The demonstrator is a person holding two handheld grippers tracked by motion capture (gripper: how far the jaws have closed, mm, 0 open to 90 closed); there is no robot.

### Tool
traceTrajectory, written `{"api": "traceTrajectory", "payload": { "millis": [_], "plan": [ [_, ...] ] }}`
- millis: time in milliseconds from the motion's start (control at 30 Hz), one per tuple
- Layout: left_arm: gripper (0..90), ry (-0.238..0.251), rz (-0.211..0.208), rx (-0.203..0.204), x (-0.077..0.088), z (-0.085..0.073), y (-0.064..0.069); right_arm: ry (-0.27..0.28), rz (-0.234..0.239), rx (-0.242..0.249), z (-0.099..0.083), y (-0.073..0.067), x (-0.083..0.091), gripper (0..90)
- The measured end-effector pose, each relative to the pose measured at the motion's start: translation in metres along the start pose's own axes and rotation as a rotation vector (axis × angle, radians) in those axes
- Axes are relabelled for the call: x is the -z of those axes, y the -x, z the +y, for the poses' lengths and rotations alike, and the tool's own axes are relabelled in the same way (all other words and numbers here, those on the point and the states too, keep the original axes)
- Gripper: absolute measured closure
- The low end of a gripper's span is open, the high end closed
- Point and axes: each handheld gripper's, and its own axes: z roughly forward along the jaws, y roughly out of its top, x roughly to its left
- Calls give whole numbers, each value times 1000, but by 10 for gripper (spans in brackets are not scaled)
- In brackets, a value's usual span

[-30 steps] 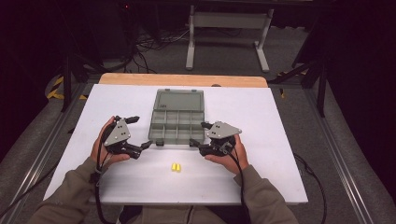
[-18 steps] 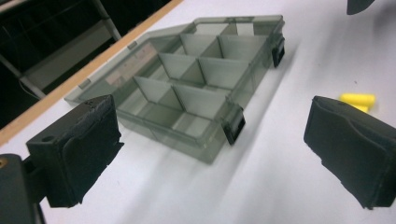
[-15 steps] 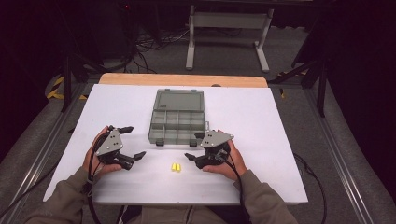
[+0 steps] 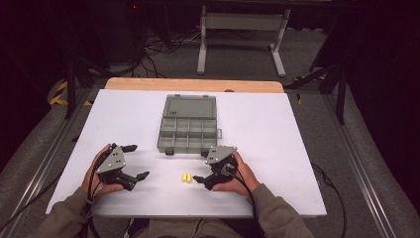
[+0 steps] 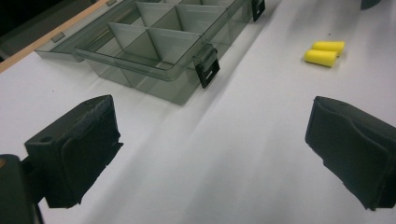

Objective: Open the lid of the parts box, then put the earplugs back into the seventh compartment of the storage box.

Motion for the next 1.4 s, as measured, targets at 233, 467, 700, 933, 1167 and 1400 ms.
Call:
{"api": "traceTrajectory", "payload": {
  "millis": [233, 467, 700, 933, 1167, 1400],
  "plan": [
    [38, 16, 3, 8, 8, -9, 9, -50, 69, 34, -1, -9, -14, 220],
    [49, 24, -6, 1, 11, -12, 14, -54, 97, 46, 0, -10, -20, 281],
    [50, 31, -23, 14, 16, -14, 15, -66, 143, 67, 3, -12, -31, 347],
    [52, 24, -25, 12, 17, -16, 15, -64, 190, 67, 5, -9, -33, 472],
    [54, 20, -25, 11, 17, -15, 16, -64, 225, 70, 5, -6, -34, 554],
    [56, 20, -28, 20, 16, -15, 14, -77, 243, 82, 7, -6, -33, 676]
  ]
}}
